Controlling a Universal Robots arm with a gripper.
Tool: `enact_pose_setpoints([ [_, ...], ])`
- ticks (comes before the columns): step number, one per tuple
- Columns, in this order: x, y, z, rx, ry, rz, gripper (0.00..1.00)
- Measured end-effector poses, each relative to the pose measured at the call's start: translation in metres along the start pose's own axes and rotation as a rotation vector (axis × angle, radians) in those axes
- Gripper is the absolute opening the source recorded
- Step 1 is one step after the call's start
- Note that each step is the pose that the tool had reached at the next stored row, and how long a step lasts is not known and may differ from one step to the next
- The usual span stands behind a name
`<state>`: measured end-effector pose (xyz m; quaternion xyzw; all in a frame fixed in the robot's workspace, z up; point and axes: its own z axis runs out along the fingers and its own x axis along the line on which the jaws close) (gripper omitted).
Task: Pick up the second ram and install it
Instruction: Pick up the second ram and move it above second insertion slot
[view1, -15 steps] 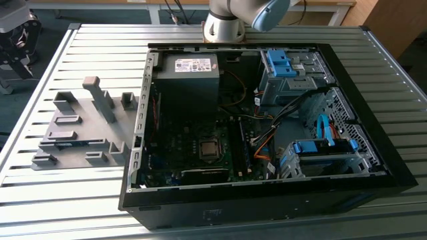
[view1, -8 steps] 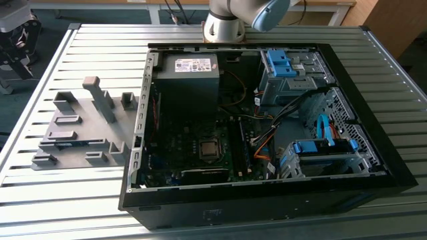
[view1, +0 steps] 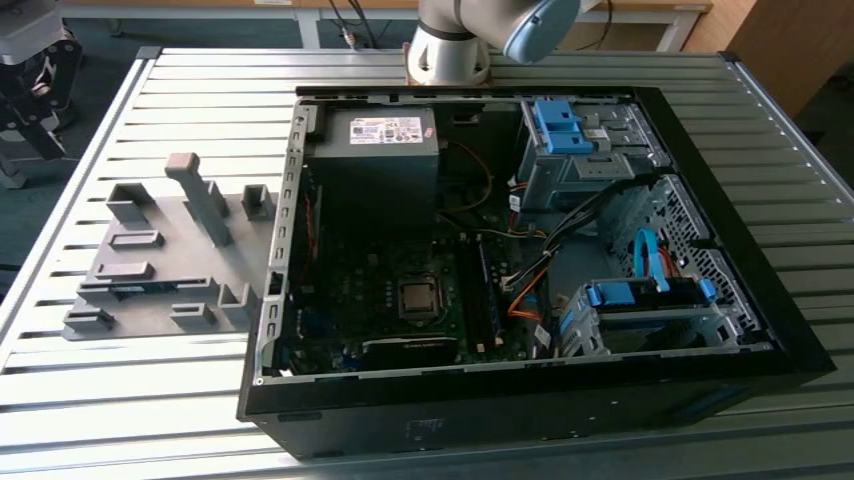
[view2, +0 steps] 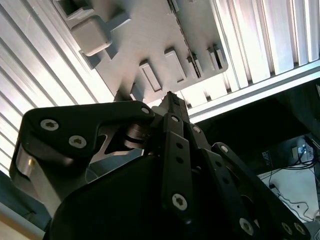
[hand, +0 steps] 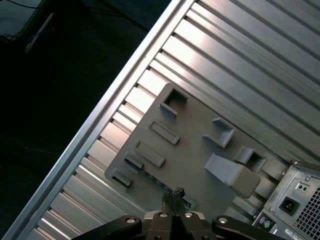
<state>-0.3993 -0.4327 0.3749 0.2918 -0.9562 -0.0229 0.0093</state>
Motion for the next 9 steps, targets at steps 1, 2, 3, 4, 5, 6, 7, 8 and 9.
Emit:
enact_pose_setpoints([
  [1,0.0001,-0.0001,0.0,0.0,0.0001,-0.002,0.11],
  [2,0.0001,-0.0001,0.0,0.0,0.0002,-0.003,0.11],
  [3,0.0001,-0.0001,0.0,0.0,0.0002,-0.004,0.11],
  [4,0.0002,-0.0002,0.0,0.0,0.0003,-0.006,0.11],
  [5,0.0002,-0.0002,0.0,0.0,0.0004,-0.008,0.11],
  [6,0.0002,-0.0002,0.0001,0.0,0.0005,-0.01,0.11],
  [7,0.0002,-0.0003,0.0001,0.0,0.0006,-0.012,0.11],
  [8,0.0002,-0.0003,0.0001,0.0,0.0007,-0.014,0.11],
  [9,0.0002,-0.0003,0.0001,0.0,0.0008,-0.016,0.11],
])
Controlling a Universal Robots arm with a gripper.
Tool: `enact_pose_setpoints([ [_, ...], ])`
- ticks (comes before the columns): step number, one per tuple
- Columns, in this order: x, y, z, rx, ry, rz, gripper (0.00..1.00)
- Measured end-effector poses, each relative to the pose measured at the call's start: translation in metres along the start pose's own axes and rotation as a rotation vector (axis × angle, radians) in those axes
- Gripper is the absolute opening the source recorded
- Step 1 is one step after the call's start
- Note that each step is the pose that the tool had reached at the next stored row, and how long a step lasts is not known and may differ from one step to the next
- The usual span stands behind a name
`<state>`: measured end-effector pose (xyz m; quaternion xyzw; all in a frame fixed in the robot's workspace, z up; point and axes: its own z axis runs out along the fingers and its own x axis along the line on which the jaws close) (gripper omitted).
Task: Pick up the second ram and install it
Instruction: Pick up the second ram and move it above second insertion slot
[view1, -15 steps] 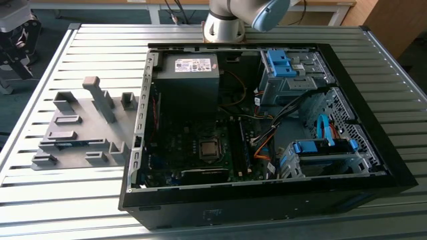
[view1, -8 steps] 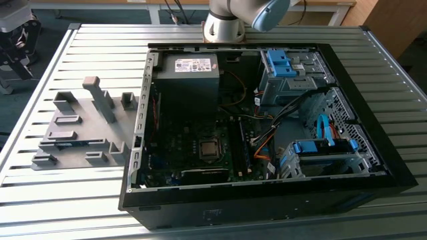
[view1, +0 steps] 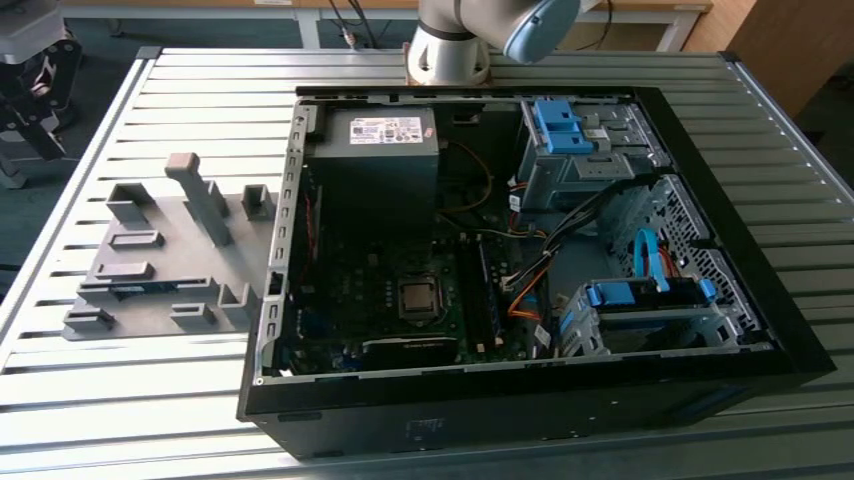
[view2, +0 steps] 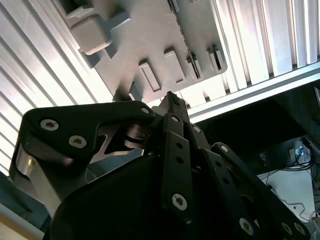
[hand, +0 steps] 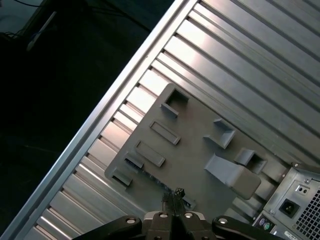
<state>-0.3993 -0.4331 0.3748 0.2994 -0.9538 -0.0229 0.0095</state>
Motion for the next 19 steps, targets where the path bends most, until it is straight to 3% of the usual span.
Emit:
enact_pose_setpoints([
  [12,0.0003,-0.0004,0.0001,0.0001,0.0015,-0.032,0.11],
  [19,0.0005,-0.0006,0.0003,0.0004,0.0043,-0.089,0.11],
])
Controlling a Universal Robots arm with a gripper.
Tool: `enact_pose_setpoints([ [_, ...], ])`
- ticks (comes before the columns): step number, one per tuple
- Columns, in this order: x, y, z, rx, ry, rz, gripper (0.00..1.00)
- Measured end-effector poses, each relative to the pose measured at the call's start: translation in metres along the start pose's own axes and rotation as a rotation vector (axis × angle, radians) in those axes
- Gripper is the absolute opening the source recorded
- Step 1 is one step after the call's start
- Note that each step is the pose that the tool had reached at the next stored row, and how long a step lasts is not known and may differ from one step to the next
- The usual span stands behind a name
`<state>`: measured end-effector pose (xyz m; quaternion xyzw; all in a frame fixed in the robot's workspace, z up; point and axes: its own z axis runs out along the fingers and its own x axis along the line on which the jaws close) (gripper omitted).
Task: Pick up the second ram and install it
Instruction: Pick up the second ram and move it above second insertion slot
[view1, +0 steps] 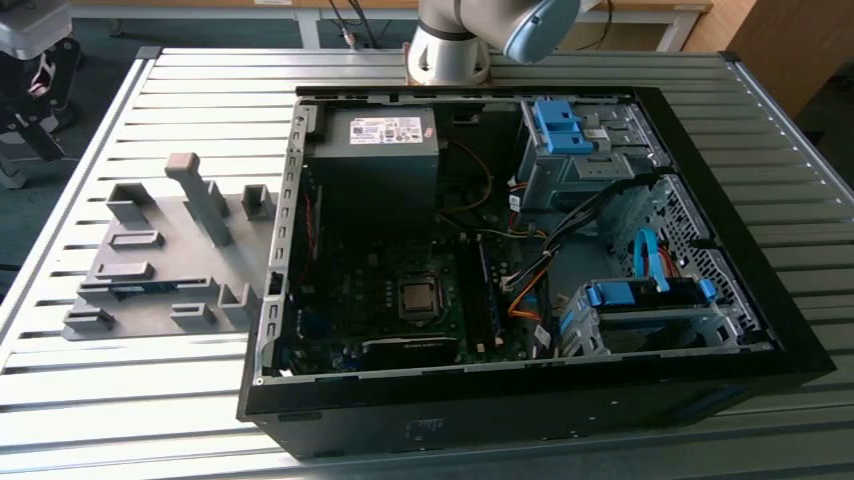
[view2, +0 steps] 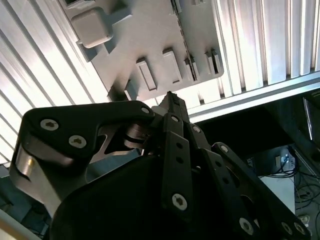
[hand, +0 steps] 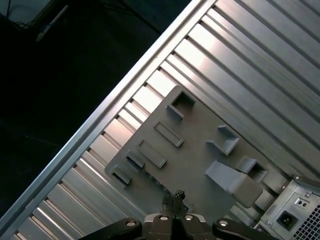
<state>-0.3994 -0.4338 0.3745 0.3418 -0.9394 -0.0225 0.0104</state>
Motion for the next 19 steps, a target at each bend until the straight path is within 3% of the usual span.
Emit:
enact_pose_setpoints([
  [19,0.0001,-0.0003,0.0022,0.0014,0.0128,-0.266,0.11],
])
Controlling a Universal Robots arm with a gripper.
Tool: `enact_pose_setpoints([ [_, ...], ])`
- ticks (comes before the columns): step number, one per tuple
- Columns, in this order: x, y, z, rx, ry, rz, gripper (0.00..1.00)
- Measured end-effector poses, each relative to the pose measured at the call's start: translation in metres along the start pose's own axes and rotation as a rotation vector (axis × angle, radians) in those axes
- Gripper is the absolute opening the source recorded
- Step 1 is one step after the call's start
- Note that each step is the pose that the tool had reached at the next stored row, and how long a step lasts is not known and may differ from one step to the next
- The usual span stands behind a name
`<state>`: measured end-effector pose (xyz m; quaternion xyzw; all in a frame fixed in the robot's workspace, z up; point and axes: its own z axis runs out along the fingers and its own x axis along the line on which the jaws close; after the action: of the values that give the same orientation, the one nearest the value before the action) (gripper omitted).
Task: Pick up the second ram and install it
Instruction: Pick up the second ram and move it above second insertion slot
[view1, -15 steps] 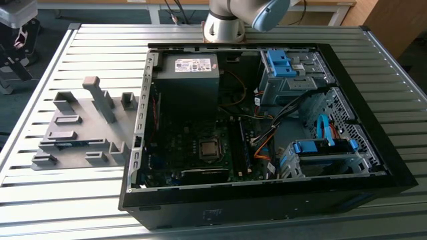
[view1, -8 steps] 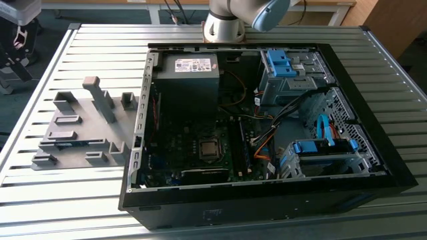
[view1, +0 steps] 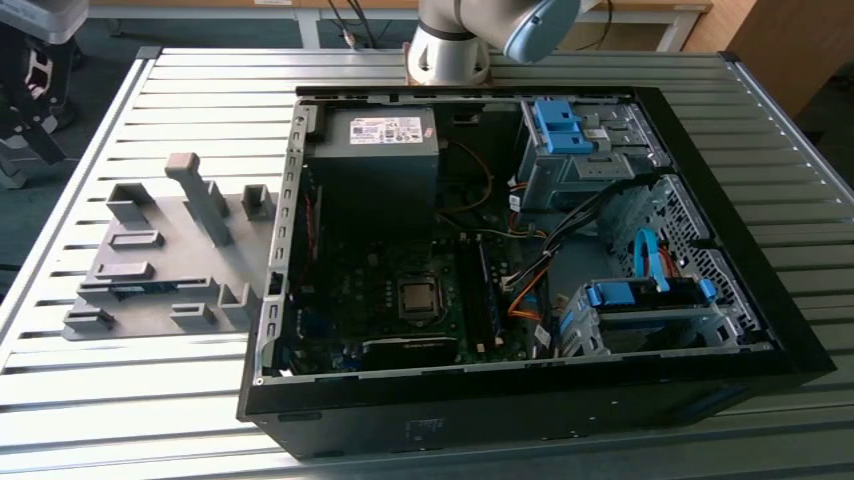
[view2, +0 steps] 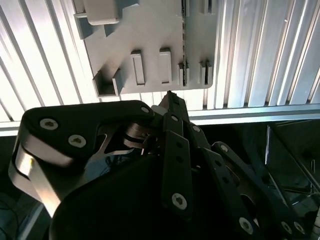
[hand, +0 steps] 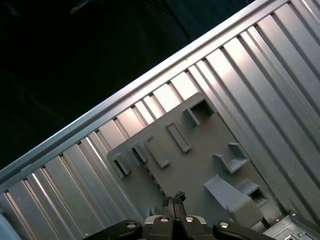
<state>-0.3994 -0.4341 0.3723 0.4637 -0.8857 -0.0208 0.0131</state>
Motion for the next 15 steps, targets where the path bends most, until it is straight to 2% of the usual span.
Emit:
enact_pose_setpoints([
  [15,0.0001,-0.0001,0.0015,0.0006,0.0044,-0.094,0.11],
])
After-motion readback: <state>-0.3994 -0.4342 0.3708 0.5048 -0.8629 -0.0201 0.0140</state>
